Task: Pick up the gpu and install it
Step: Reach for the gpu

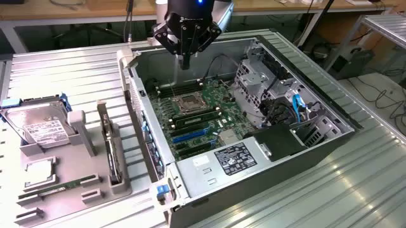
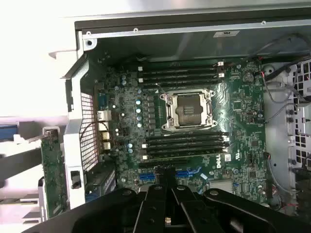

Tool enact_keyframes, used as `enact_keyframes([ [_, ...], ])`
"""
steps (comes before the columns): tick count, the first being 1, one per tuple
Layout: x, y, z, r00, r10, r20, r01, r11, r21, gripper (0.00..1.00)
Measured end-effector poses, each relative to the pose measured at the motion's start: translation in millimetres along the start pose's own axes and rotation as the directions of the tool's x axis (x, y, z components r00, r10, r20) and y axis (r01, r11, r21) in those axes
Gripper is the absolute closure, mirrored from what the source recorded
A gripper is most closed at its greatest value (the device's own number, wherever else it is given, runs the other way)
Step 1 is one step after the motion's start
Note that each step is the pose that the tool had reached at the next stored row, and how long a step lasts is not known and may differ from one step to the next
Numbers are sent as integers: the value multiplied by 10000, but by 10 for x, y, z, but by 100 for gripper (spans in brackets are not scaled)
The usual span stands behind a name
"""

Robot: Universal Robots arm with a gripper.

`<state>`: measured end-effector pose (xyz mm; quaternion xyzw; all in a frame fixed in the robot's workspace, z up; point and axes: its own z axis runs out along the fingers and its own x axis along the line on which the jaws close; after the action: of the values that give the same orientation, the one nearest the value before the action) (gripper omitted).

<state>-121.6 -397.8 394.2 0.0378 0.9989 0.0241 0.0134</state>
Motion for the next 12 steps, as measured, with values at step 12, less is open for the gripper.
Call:
enact_keyframes([
  [12, 199, -15, -6, 10000, 0, 11, 0, 10000, -1, 89],
])
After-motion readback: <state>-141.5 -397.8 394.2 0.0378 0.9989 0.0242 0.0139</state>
